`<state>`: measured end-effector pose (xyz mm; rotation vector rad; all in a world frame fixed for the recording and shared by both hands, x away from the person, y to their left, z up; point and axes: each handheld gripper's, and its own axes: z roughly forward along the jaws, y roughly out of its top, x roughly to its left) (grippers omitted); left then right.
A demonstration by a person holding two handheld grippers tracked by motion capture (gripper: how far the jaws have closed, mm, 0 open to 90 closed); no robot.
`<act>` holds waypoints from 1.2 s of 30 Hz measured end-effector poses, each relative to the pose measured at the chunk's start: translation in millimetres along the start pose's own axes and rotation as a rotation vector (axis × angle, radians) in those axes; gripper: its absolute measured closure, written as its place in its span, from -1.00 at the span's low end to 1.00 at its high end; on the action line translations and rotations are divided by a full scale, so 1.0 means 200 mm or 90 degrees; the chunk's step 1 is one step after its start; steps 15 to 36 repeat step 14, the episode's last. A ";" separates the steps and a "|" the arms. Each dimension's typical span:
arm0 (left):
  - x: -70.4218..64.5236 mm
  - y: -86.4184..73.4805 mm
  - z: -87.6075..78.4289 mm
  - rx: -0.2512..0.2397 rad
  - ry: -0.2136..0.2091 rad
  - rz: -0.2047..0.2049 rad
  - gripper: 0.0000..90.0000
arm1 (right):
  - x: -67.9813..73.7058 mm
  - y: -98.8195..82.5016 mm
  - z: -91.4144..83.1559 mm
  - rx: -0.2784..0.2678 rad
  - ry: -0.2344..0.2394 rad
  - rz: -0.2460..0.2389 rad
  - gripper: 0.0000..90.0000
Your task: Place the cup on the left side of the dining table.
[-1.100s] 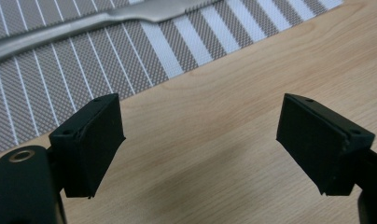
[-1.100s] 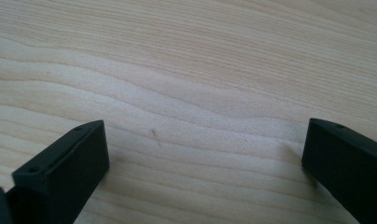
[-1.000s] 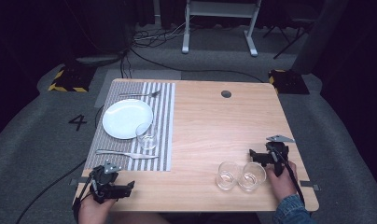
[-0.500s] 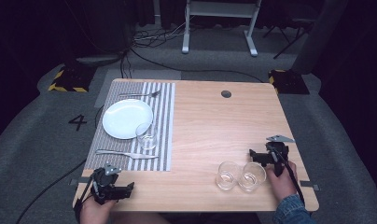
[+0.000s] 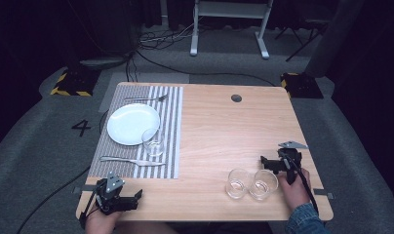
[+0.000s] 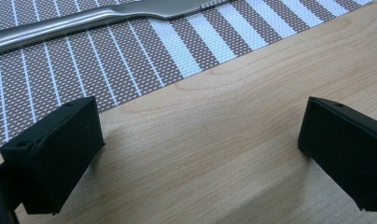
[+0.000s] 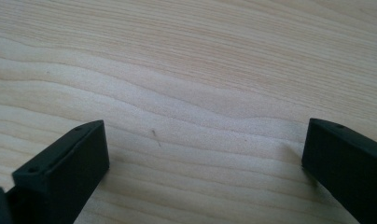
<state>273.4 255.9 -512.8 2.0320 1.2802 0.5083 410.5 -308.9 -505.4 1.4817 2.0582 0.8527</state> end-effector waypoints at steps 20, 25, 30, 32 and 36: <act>0.01 0.04 -0.02 0.035 -0.016 -0.009 -0.92 | 0.00 0.00 0.00 0.000 0.000 0.000 -0.98; 0.01 0.04 -0.02 0.035 -0.016 -0.009 -0.92 | 0.00 0.00 0.00 0.000 0.000 0.000 -0.98; 0.01 0.04 -0.02 0.035 -0.016 -0.009 -0.92 | 0.00 0.00 0.00 0.000 0.000 0.000 -0.98; 0.01 0.04 -0.02 0.035 -0.016 -0.009 -0.92 | 0.00 0.00 0.00 0.000 0.000 0.000 -0.98; 0.01 0.04 -0.02 0.035 -0.016 -0.009 -0.92 | 0.00 0.00 0.00 0.000 0.000 0.000 -0.98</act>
